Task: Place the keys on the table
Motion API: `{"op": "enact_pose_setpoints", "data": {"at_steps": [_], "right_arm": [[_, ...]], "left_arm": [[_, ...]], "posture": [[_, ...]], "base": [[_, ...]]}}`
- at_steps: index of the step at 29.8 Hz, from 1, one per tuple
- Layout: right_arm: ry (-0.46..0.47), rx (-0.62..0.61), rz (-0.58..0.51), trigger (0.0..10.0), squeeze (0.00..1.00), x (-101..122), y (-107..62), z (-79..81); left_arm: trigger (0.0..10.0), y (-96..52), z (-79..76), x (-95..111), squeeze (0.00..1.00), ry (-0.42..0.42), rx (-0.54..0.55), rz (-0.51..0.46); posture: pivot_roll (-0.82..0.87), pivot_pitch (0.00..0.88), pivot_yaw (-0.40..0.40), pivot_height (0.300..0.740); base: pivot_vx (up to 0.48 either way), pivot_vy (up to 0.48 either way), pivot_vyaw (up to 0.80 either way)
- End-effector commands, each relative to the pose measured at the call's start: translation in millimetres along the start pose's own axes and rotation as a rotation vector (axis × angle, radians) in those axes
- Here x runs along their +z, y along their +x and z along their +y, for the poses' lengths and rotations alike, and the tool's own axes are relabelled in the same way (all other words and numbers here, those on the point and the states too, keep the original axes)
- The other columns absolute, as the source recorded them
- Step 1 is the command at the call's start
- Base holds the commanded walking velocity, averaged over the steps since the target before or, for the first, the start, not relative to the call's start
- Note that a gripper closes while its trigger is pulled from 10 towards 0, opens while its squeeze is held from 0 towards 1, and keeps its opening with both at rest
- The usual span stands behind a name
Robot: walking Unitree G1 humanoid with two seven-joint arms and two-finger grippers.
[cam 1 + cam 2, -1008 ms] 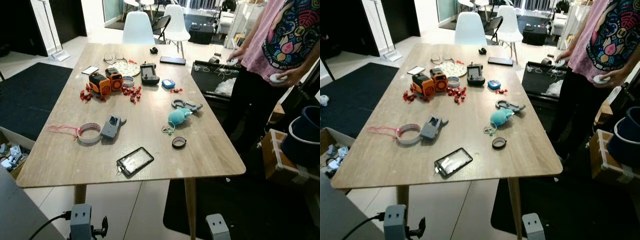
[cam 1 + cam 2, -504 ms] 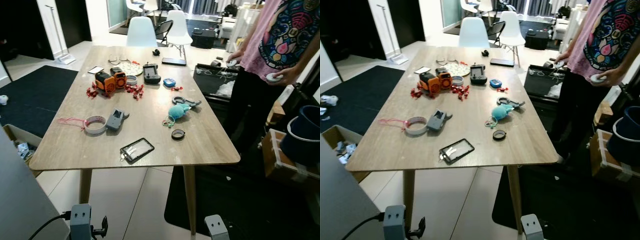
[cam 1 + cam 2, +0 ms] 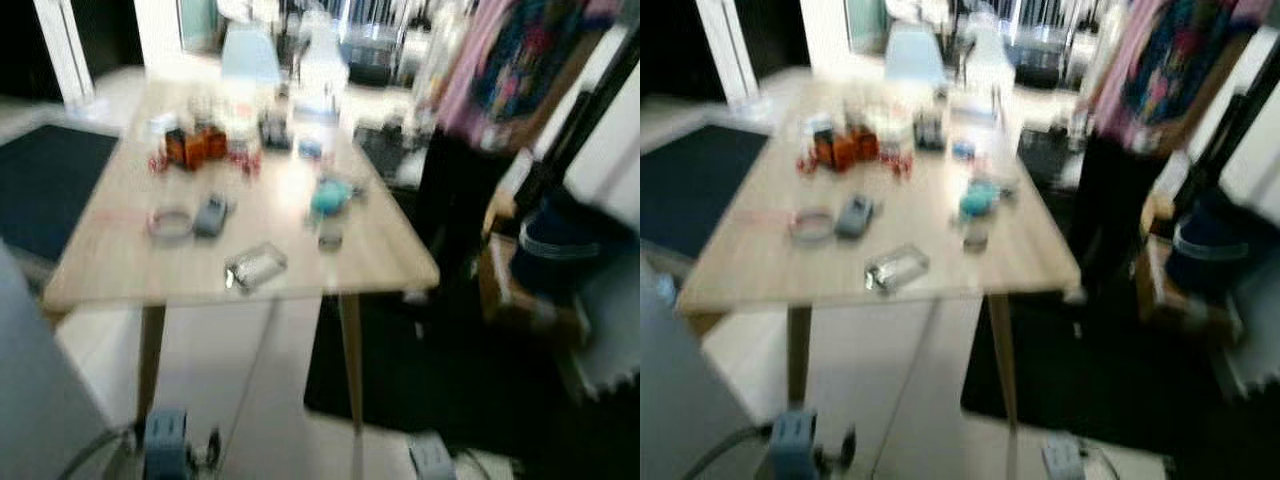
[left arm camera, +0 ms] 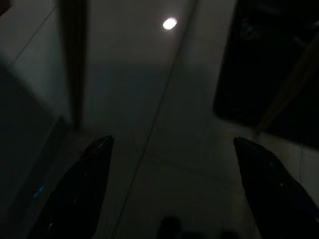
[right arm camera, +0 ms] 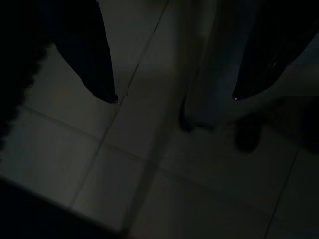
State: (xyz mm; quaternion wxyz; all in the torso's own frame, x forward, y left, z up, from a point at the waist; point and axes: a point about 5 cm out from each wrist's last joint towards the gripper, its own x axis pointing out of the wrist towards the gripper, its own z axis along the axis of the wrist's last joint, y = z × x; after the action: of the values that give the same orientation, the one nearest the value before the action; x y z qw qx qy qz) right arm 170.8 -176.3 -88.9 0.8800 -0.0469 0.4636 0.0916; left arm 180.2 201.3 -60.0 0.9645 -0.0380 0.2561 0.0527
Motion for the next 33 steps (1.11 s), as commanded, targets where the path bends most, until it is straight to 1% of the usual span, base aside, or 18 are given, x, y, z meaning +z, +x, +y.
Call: {"op": "enact_pose_setpoints", "data": {"at_steps": [1,24,33], "right_arm": [[-0.002,-0.013,0.016,10.0,0.00,-5.0,-1.6,-3.6],[-0.016,-0.008,0.015,10.0,0.00,-3.2,-1.2,-3.6],[-0.018,-0.005,0.015,10.0,0.00,-2.9,-1.1,-3.1]], "left_arm": [[10.0,-1.8,0.6,-3.8,0.00,-0.009,0.006,0.016],[10.0,-3.6,0.5,-4.4,0.00,-0.009,0.012,0.008],[10.0,-2.9,2.9,-2.0,0.00,-0.005,0.023,-0.001]], "posture": [[0.09,0.051,-0.058,0.740],[0.10,0.040,-0.066,0.740],[0.10,0.045,-0.066,0.740]], "base": [[-0.337,0.000,0.00],[-0.329,0.000,0.00],[0.000,0.000,0.00]]}}
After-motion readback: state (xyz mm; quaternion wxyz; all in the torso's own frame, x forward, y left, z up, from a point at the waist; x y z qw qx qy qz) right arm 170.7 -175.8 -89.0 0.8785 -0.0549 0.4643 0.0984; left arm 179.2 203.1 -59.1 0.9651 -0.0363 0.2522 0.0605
